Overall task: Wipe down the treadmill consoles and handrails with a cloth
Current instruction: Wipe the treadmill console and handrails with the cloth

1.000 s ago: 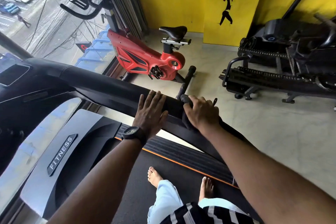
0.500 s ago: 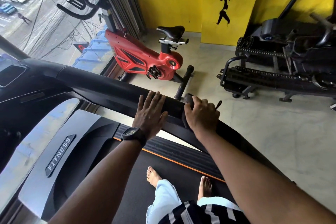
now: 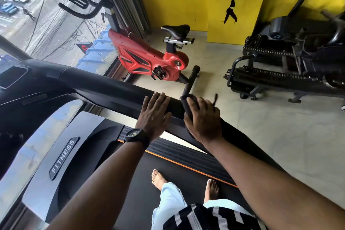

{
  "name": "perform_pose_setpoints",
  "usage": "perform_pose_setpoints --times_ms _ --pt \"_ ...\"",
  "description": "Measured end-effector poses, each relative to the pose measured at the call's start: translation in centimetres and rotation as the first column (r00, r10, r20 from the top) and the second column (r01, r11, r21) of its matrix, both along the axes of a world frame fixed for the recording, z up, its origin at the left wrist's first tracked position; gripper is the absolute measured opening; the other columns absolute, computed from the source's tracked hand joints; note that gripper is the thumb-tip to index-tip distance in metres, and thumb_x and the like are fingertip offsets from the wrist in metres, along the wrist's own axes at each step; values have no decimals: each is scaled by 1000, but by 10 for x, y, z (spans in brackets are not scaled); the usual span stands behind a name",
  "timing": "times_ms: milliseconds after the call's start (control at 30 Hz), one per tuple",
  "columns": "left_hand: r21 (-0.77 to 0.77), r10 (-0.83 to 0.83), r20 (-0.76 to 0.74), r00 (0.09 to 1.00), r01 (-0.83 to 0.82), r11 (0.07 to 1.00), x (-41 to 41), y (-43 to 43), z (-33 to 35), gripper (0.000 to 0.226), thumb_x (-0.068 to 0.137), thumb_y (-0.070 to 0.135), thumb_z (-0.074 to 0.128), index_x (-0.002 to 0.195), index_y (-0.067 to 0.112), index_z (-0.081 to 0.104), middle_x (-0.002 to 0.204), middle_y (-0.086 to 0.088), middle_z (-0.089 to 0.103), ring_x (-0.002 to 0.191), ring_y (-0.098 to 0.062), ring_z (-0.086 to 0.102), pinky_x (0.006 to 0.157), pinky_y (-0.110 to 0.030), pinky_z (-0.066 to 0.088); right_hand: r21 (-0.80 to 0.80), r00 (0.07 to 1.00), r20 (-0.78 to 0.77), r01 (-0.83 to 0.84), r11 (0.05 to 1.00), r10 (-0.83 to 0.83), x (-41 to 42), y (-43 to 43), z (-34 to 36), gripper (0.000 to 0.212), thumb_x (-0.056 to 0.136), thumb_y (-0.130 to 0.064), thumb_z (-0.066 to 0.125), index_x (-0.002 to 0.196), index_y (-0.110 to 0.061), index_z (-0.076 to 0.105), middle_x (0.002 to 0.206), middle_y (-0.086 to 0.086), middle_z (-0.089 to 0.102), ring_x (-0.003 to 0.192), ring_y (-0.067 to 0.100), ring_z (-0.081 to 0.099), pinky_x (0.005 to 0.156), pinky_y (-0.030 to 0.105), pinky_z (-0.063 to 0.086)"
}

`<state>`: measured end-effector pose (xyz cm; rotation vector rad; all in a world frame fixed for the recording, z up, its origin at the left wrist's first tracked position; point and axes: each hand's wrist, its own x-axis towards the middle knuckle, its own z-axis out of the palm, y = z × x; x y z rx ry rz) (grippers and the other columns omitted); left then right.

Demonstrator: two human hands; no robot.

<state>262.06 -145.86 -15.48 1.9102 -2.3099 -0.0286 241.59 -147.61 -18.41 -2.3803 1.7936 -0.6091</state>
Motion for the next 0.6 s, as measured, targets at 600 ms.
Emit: perform_pose_setpoints --times_ms 600 --pt "62 73 1 997 -73 995 32 7 13 60 105 40 30 159 20 19 167 -2 13 155 -17 3 126 -36 -1 38 917 -100 -383 923 385 25 -3 26 73 79 -45 71 147 -30 50 145 12 50 129 40 47 87 50 53"
